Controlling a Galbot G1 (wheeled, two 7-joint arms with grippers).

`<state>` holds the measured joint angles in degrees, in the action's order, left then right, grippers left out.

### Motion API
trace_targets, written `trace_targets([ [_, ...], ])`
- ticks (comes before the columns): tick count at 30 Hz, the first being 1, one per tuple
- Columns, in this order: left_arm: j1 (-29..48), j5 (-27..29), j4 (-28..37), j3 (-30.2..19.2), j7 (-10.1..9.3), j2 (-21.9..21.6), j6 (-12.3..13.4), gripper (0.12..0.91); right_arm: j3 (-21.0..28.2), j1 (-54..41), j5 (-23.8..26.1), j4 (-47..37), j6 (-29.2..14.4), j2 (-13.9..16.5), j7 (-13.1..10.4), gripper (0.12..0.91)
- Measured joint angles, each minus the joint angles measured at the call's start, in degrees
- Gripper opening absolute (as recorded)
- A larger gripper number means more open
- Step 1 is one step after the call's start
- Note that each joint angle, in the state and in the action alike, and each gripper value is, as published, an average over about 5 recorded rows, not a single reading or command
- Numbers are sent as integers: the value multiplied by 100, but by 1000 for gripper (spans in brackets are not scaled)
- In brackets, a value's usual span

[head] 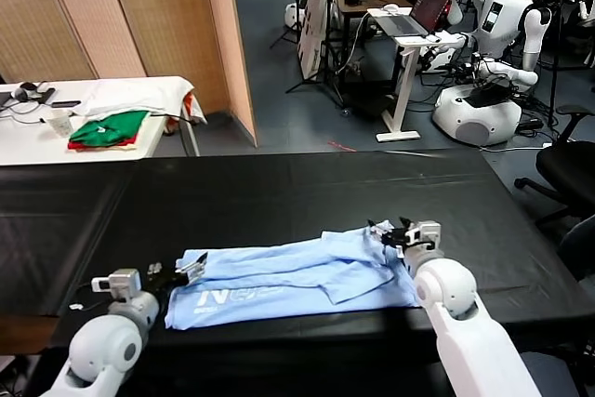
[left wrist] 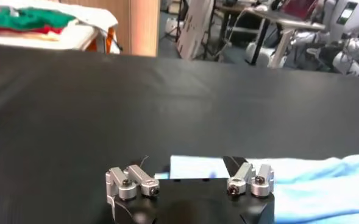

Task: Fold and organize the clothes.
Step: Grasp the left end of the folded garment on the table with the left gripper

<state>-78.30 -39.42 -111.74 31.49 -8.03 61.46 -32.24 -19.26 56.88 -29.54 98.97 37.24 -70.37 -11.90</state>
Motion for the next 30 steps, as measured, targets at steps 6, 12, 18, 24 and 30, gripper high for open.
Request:
trace_targets([
  [6,92,-45,113,-30,37,56,40,788,1,40,25,-28,1,-37,12,658],
  [12,135,-37,222,-38,30,98,86,458,-20,62,39,-25,-12,-59,1,499],
  [18,142,273,240,-79,49,118,171,171,-82,132,220,44,-115,-149,-187,351],
  [24,281,815,368,-140,151,168,424,151,-273,323,374,227,-224,-378,-314,334],
  [30,388,1035,449,-157,257,276,536,161,-454,491,369,406,-170,-481,-56,534],
])
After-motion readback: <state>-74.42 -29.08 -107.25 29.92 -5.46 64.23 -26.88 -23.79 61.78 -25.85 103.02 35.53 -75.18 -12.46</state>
